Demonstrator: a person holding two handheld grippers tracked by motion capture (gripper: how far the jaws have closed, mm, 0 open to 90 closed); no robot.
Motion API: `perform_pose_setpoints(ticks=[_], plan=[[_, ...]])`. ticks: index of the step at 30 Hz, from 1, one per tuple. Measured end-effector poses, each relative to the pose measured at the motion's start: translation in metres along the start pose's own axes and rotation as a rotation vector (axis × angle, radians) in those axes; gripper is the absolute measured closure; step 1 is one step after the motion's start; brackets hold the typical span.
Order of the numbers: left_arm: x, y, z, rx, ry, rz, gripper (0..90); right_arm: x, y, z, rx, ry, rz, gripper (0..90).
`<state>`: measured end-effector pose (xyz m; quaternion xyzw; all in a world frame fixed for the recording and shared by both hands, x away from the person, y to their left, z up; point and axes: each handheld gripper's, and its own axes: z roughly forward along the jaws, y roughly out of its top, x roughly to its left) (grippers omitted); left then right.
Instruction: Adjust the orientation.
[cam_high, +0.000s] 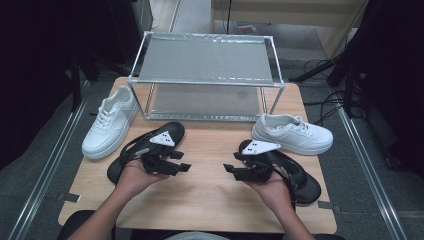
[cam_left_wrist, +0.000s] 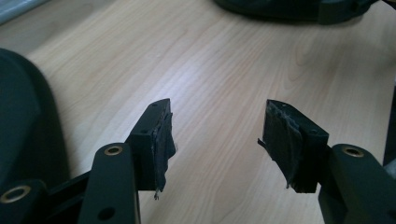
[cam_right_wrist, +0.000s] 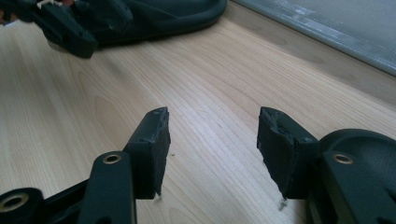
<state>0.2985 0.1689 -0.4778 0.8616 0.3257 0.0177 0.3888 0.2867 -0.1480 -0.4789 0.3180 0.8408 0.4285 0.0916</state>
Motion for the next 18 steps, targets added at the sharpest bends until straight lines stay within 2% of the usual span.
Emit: perform_pose_setpoints(ticks=[5, 8, 10, 11, 12, 14, 18], plan=[[0.014, -0.003, -0.009, -0.013, 0.049, -0.016, 40.1, 0.001, -0.001, 0.001, 0.014, 0.005, -0.008, 45.1], [0.019, -0.004, -0.013, -0.019, 0.058, -0.018, 40.1, 0.001, -0.001, 0.002, 0.02, 0.007, -0.01, 45.0], [0.027, -0.007, -0.019, -0.014, 0.083, -0.015, 40.2, 0.002, -0.001, 0.003, 0.025, 0.011, -0.012, 44.9], [0.027, -0.007, -0.019, -0.014, 0.083, -0.015, 40.2, 0.002, -0.001, 0.003, 0.027, 0.011, -0.012, 45.0], [0.034, -0.01, -0.023, -0.017, 0.087, -0.039, 40.3, 0.003, -0.001, 0.003, 0.031, 0.011, -0.01, 44.9], [0.037, -0.011, -0.025, -0.015, 0.096, -0.046, 40.1, 0.003, -0.001, 0.004, 0.034, 0.012, -0.012, 44.7], [0.048, -0.016, -0.03, -0.017, 0.139, -0.069, 38.5, 0.003, -0.001, 0.005, 0.04, 0.013, -0.017, 44.4]])
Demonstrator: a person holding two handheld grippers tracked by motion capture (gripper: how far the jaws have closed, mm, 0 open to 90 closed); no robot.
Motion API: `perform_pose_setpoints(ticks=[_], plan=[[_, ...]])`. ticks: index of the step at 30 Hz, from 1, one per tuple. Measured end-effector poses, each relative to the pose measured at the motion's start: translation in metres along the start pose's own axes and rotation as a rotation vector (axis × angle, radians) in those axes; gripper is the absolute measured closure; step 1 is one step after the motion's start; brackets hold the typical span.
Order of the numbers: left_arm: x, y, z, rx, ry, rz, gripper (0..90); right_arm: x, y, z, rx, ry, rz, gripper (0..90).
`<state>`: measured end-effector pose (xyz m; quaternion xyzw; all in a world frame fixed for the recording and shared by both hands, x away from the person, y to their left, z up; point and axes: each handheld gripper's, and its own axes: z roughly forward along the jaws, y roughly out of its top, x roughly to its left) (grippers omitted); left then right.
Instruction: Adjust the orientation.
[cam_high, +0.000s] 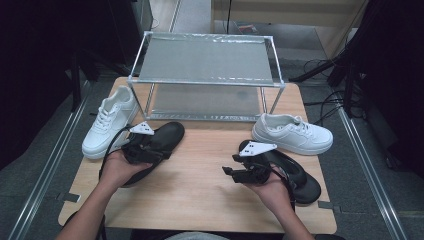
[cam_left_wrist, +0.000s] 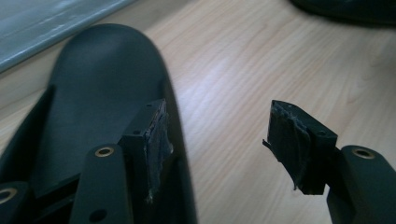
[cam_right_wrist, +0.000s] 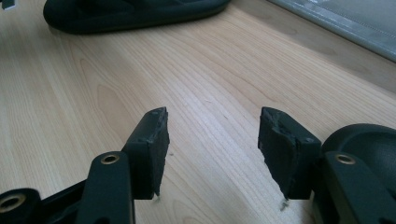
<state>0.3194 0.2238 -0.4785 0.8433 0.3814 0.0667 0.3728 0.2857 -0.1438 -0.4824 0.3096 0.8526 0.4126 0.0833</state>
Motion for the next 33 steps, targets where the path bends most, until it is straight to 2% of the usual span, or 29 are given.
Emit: perform_pose_setpoints(ticks=[6, 11, 13, 20, 24, 28, 33], plan=[[0.012, -0.004, -0.001, -0.008, 0.025, -0.026, 38.6, 0.001, 0.0, 0.003, 0.014, 0.01, -0.009, 41.8], [0.018, -0.005, 0.002, -0.007, 0.037, -0.014, 38.7, 0.001, 0.0, 0.003, 0.011, 0.012, -0.014, 41.5], [0.02, -0.007, 0.006, -0.01, 0.069, -0.003, 38.8, 0.001, 0.0, 0.003, 0.008, 0.011, -0.016, 41.5], [0.024, -0.008, 0.012, 0.013, 0.063, -0.012, 41.9, 0.002, 0.0, 0.004, 0.016, 0.012, -0.019, 41.4], [0.027, -0.009, 0.016, 0.043, 0.066, -0.022, 43.7, 0.002, 0.0, 0.005, 0.023, 0.007, -0.022, 41.4], [0.029, -0.011, 0.018, 0.044, 0.064, 0.001, 48.6, 0.003, 0.0, 0.005, 0.024, 0.006, -0.023, 41.4], [0.03, -0.011, 0.019, 0.05, 0.065, 0.001, 51.3, 0.003, 0.0, 0.005, 0.025, 0.005, -0.025, 41.3]])
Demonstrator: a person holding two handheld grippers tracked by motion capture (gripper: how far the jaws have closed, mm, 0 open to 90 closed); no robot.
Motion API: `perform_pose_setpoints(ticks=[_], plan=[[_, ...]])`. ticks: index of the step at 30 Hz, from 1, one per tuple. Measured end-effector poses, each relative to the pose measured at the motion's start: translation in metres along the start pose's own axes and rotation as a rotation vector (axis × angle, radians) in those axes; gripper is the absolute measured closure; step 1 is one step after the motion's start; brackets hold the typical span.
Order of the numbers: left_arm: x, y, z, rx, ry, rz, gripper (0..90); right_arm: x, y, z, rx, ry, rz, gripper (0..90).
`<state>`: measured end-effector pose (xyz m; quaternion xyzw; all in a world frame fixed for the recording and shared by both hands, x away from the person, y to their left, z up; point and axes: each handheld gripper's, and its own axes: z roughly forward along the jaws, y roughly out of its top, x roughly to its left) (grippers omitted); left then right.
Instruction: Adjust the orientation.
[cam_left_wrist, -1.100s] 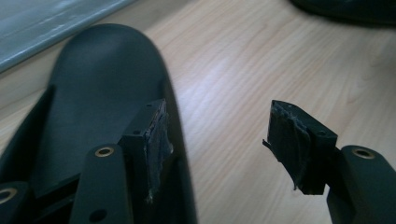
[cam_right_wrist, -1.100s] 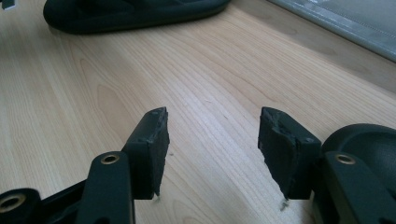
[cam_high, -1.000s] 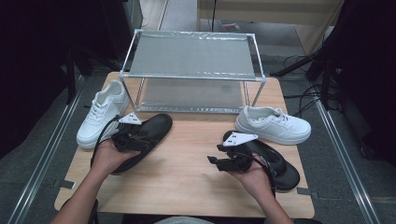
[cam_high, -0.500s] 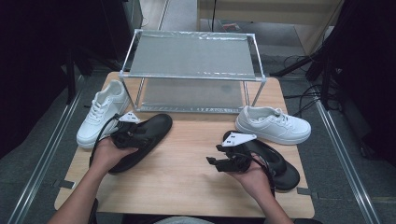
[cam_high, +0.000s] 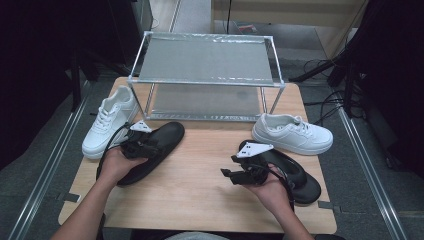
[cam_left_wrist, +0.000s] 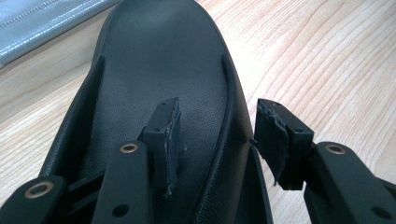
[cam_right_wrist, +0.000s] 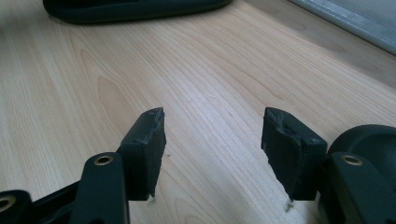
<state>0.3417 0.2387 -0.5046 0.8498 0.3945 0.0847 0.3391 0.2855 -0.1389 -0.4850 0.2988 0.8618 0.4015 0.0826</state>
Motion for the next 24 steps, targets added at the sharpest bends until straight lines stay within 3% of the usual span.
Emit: perform_pose_setpoints(ticks=[6, 7, 8, 10, 19, 24], plan=[[0.0, -0.001, 0.0, 0.002, 0.015, 0.013, 52.5, 0.0, 0.0, 0.0, 0.002, -0.002, -0.002, 41.2], [0.005, -0.002, 0.001, 0.003, -0.001, -0.032, 49.3, 0.0, 0.0, 0.0, 0.003, -0.004, -0.003, 41.2], [0.005, -0.002, 0.001, 0.003, -0.001, -0.032, 47.4, 0.0, 0.0, 0.0, 0.003, -0.005, -0.003, 41.2], [0.009, -0.003, 0.002, 0.007, -0.023, -0.074, 46.6, 0.0, 0.0, 0.0, 0.003, -0.004, -0.003, 41.2], [0.004, -0.003, 0.003, 0.035, -0.04, -0.015, 54.2, 0.001, 0.0, 0.001, 0.008, -0.005, -0.009, 41.2], [0.005, -0.002, 0.003, 0.052, -0.097, -0.056, 66.1, 0.001, 0.0, 0.002, 0.012, -0.004, -0.012, 41.2]])
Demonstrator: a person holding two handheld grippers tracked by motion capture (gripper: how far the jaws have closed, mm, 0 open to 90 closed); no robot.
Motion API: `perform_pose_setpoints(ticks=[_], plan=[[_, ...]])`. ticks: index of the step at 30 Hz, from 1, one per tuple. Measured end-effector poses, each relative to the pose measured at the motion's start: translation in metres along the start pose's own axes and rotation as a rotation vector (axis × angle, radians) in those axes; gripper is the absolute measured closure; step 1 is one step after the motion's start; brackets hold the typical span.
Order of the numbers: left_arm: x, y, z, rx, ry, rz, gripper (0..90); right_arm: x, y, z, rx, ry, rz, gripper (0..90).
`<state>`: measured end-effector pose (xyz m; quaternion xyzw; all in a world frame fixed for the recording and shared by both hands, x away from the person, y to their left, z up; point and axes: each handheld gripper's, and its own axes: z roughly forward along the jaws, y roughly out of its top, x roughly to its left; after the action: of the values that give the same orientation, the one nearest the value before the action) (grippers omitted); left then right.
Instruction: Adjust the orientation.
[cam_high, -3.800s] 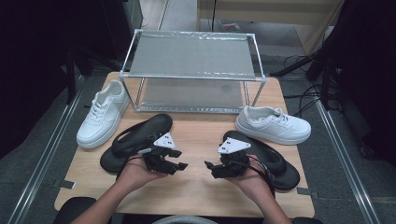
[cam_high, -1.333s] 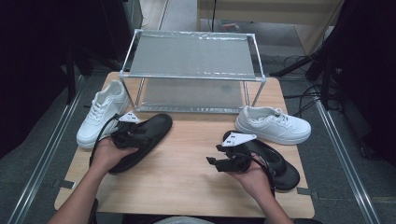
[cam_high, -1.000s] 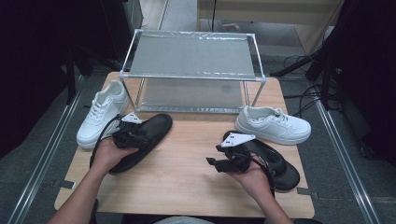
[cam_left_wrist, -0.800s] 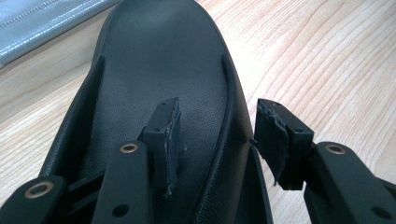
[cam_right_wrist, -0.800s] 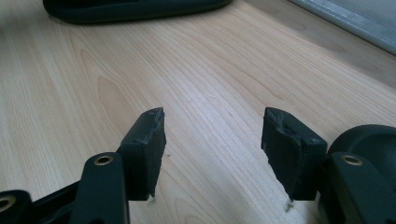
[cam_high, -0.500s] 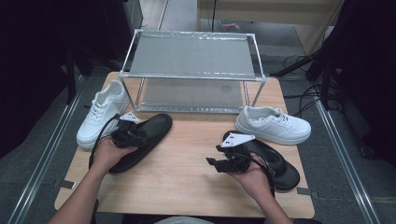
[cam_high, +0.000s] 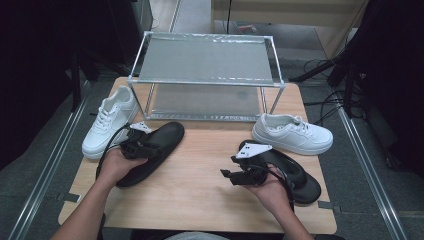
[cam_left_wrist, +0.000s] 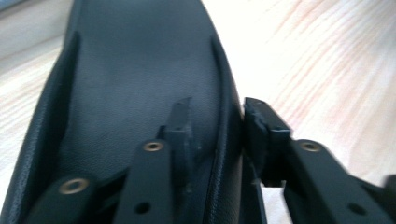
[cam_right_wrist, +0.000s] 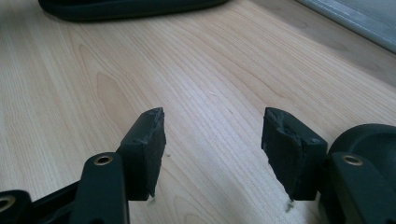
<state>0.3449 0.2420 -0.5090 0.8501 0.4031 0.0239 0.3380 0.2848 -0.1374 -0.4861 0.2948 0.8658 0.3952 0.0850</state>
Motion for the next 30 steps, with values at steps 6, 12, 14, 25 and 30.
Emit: perform_pose_setpoints(ticks=[6, 12, 14, 25, 30], plan=[[-0.004, 0.004, -0.002, 0.023, -0.043, -0.047, 79.7, 0.0, 0.0, -0.001, -0.003, -0.004, -0.002, 41.2], [-0.011, 0.01, -0.007, 0.006, -0.076, -0.061, 80.8, -0.001, 0.0, -0.002, -0.012, 0.0, 0.001, 41.2], [-0.016, 0.013, -0.009, -0.003, -0.072, -0.045, 80.8, -0.001, 0.0, -0.002, -0.013, 0.0, 0.0, 41.2], [-0.051, 0.03, -0.002, 0.011, -0.121, 0.02, 80.5, 0.0, 0.001, 0.0, -0.008, -0.002, 0.0, 41.1], [-0.071, 0.04, 0.004, 0.016, -0.138, 0.056, 80.4, -0.002, 0.0, -0.001, -0.019, -0.015, 0.021, 40.4]])
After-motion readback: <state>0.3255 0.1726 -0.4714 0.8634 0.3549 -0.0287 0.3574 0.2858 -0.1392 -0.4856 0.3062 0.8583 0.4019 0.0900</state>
